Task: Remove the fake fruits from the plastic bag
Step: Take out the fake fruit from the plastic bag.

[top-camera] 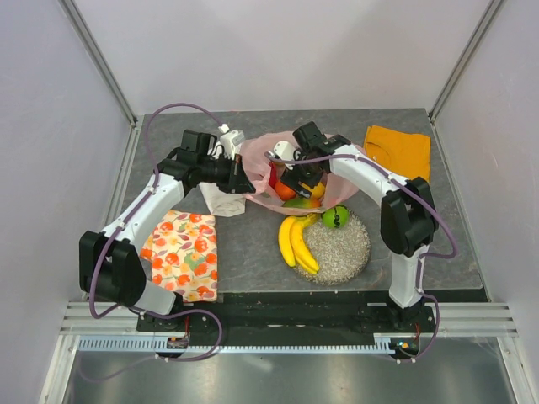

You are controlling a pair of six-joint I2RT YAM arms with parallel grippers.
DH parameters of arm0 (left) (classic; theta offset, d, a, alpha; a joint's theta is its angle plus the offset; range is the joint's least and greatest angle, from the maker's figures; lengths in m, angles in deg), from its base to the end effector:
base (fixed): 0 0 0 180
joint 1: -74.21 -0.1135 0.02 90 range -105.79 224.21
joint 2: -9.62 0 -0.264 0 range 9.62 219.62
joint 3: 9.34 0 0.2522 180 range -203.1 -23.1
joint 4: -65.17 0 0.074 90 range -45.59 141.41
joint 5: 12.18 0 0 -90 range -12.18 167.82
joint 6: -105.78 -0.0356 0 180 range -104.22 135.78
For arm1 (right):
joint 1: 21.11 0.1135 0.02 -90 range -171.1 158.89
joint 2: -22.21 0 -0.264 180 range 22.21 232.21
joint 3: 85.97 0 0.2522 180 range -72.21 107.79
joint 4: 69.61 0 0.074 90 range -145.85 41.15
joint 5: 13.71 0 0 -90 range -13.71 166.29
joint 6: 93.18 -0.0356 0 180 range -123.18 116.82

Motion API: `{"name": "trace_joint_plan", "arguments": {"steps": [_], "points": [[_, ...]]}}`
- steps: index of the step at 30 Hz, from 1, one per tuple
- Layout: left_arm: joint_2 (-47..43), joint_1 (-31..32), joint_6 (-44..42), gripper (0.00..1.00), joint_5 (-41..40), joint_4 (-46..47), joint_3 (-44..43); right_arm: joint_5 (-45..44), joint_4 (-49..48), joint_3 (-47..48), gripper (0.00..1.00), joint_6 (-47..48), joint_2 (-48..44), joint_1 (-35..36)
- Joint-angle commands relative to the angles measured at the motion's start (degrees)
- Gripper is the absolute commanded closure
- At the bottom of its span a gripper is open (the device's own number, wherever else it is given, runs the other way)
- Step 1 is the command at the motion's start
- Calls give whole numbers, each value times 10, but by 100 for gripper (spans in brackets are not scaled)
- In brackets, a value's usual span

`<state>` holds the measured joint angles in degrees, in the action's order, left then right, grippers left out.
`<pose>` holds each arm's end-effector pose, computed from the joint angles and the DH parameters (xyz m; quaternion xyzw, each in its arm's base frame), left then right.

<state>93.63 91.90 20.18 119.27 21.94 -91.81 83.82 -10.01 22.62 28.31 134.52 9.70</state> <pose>0.2939 -0.1185 0.2984 0.2351 0.8418 -0.3895 0.2904 0.3592 0.2196 0.2437 -0.5152 0.8231 0.0625 0.2306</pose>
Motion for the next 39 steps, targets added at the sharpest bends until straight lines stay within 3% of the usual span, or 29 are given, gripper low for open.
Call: {"name": "trace_joint_plan", "arguments": {"steps": [1,2,6,22,28,39], "points": [[0,-1,-11,98,2,17,-1,40,19,22,17,40,12,4],[0,-2,-10,98,3,18,-1,47,27,26,13,44,18,7],[-1,-2,-8,98,1,21,0,56,64,43,11,59,47,15],[17,-1,-4,98,-1,26,-27,105,93,98,17,66,8,16],[26,-2,-1,98,2,30,-37,174,176,119,18,125,5,24],[32,-1,1,98,-1,35,-55,126,174,83,25,142,50,33]]}}
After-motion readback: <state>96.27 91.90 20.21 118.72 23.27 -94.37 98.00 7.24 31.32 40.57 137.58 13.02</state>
